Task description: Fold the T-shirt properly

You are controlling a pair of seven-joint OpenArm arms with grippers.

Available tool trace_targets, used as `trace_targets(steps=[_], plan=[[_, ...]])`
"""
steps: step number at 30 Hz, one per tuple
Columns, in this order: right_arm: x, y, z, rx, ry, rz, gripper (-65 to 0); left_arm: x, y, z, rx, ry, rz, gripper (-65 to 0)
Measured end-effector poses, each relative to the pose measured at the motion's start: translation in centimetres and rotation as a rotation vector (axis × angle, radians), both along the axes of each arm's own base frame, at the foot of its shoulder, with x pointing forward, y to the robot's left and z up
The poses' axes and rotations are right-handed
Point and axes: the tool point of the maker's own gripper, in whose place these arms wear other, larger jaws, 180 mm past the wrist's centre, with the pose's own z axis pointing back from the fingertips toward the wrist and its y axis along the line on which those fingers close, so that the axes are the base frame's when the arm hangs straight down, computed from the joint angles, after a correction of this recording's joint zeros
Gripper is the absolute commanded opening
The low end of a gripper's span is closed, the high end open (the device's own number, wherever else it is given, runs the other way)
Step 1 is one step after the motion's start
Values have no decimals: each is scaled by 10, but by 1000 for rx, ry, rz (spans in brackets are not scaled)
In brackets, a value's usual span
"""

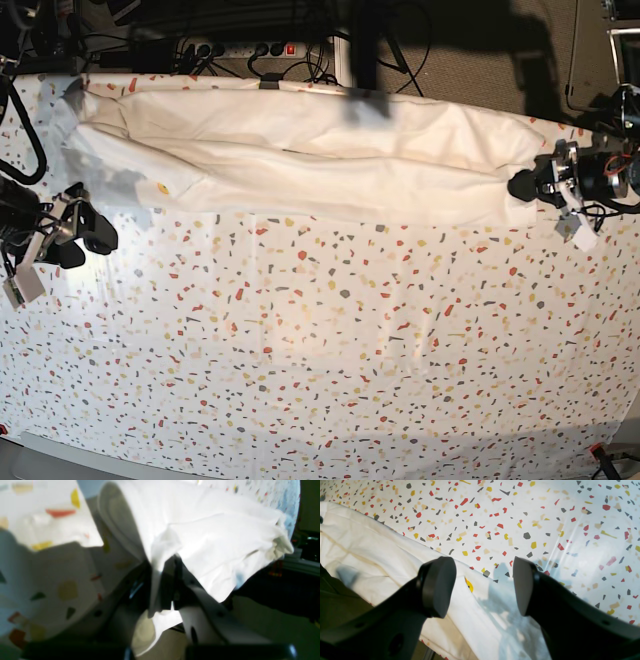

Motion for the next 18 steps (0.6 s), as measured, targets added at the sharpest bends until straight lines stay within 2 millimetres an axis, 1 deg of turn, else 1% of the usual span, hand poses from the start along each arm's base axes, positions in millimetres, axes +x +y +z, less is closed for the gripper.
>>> trace_targets(steps=[5,8,12,15,17,18], plan=[[0,4,-4,15,2,-4,-261,5,-5,12,17,-35,-47,-650],[0,7,-7,26,3,-8,-261,9,-13,27,40,-83,-98,-650],[0,7,-7,24,2,-11,-261,21,-21,44,147,-159,-137,-650],[7,11,1,35,-28,-11,-261,28,-36,58,185,-232,-158,-650],[14,13,9,47,-61,-9,-261,26,-49,66,188,-273,-161,-650],[17,14,13,48,-75,-9,-261,21,-54,66,195,-284,-171,-650]])
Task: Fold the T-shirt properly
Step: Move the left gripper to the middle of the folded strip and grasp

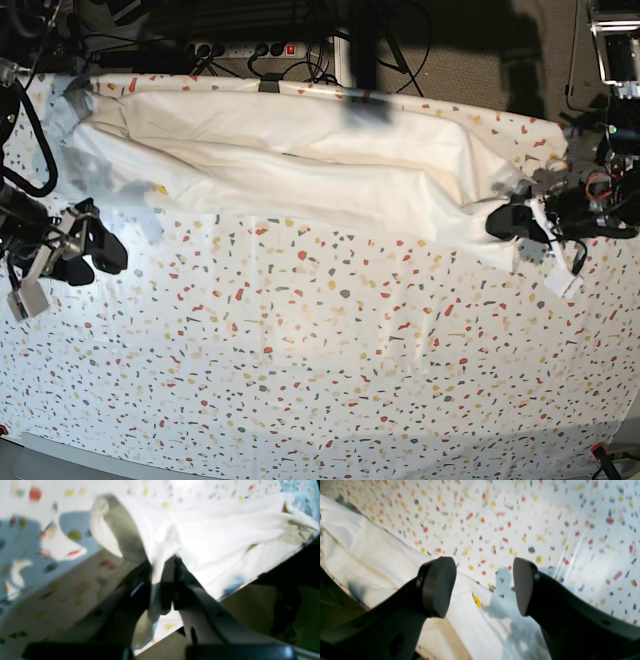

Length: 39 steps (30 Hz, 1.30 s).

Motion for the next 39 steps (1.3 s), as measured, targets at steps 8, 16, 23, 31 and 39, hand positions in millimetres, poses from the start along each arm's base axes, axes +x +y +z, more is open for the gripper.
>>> trace_targets(steps=[8,16,23,31,39], plan=[[13,1,18,3,-58,-2,-261,-33,-46,22,15,-117,-53,-650],[13,12,10,46,-52,-3,-261,-38,-110,54,-158,-229,-2,-650],[13,16,13,65,-59,7,-261,-31,-131,47,-182,-219,114,-650],[13,17,14,71,-62,10,-261,-51,-181,28,-130,-149,71,-650],[13,17,14,72,-61,10,-261,-60,-224,24,-56,-162,15,-650]])
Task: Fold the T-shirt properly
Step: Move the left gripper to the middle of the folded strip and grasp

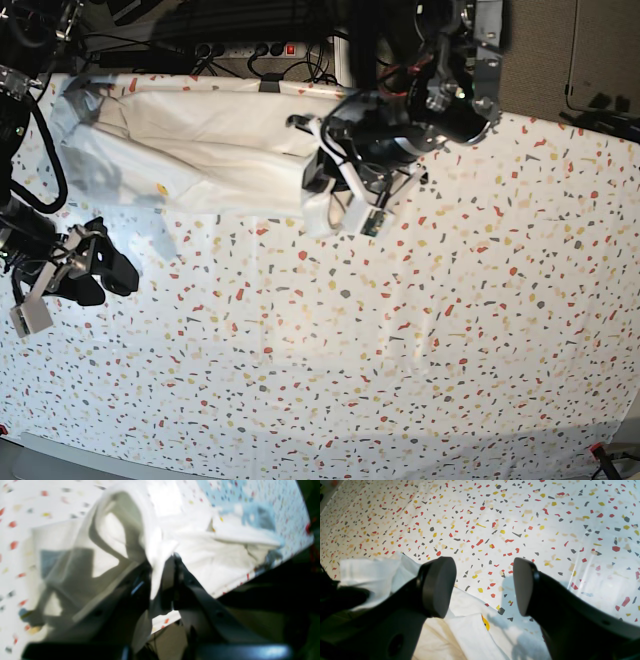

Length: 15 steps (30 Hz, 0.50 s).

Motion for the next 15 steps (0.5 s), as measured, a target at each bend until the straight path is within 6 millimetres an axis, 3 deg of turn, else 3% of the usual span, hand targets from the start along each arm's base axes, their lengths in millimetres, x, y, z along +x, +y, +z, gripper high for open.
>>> trace_targets(steps=[4,7,15], plan=[[0,0,0,1,-1,0,-261,-7,-19,-21,-3,36,-26,-650],[0,0,0,0,0,0,-261,-9,-23,-36,9,73,-40,-650],[0,0,0,0,0,0,-261,-4,-25,-32,-10,58,-33,-650]])
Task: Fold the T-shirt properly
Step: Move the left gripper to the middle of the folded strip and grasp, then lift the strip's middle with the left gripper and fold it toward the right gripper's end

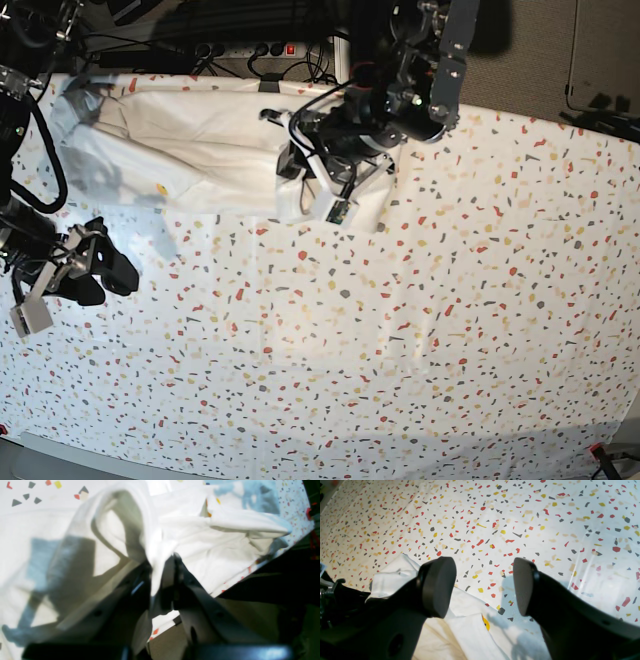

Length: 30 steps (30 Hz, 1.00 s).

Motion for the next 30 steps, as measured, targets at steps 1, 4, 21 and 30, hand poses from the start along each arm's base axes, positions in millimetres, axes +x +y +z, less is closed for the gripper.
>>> trace_targets(steps=[1,4,21,30], plan=[[0,0,0,0,0,0,-261,0,0,0,0,0,-1,-650],[0,0,0,0,0,0,-261,-3,-6,6,-62,22,-4,-489],[0,-1,0,-4,1,-2,-261,4,-30,36,-45,-153,-193,-443],[0,-1,-1,-7,1,-4,-261,13,14,34,252,-184,-131,-443]])
